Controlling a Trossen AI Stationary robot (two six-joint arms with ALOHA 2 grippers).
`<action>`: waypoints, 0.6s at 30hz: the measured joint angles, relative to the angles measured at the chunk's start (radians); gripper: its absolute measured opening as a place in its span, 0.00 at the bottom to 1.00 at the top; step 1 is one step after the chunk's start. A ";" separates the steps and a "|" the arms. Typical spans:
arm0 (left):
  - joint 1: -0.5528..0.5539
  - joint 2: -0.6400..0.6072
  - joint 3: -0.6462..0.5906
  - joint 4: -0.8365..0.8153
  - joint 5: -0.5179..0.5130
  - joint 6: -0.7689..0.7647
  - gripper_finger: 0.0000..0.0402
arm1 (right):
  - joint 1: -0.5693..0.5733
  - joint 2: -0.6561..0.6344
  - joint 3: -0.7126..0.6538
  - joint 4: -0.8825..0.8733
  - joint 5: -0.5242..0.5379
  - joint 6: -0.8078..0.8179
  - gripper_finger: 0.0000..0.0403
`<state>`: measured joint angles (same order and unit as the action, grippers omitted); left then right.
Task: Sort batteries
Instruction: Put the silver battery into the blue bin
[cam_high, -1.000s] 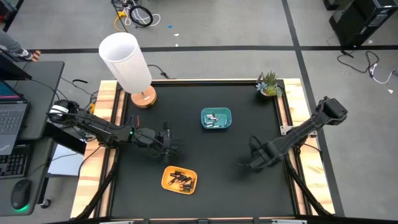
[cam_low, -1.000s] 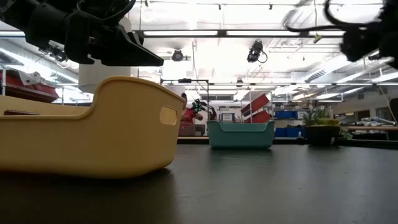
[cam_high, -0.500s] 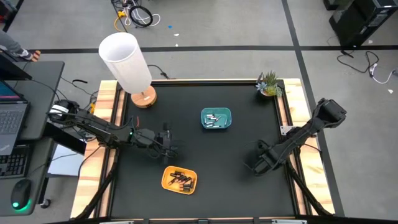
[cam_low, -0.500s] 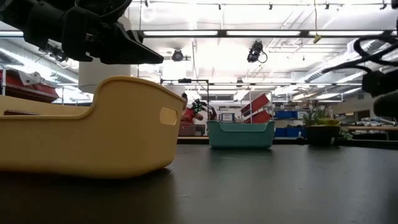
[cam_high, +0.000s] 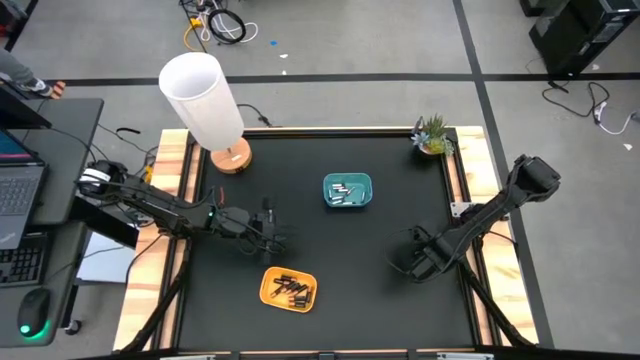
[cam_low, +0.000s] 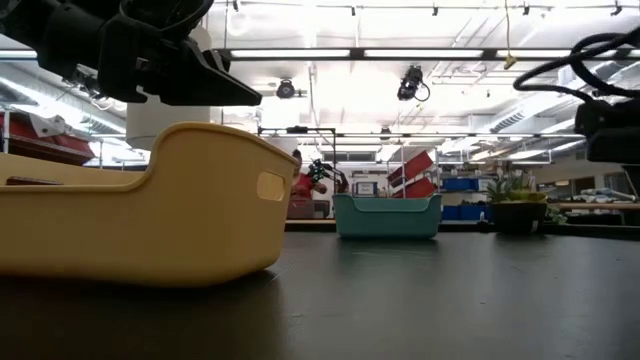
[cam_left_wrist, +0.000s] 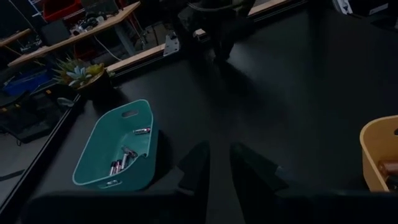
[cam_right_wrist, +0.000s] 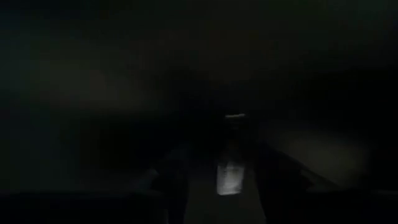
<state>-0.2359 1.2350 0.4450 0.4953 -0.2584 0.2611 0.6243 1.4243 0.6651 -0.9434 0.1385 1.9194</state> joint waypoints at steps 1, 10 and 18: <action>0.000 0.000 0.000 0.000 0.000 0.000 0.19 | 0.000 0.014 0.001 0.011 0.000 0.000 0.38; 0.000 0.000 0.000 -0.001 0.000 0.000 0.19 | -0.008 0.143 0.034 0.043 0.007 -0.040 0.23; 0.000 0.000 0.000 0.009 0.000 0.000 0.19 | -0.024 0.152 0.094 -0.009 0.014 -0.138 0.03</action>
<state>-0.2359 1.2350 0.4450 0.5041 -0.2581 0.2611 0.6002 1.5761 0.7589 -0.9522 0.1526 1.7814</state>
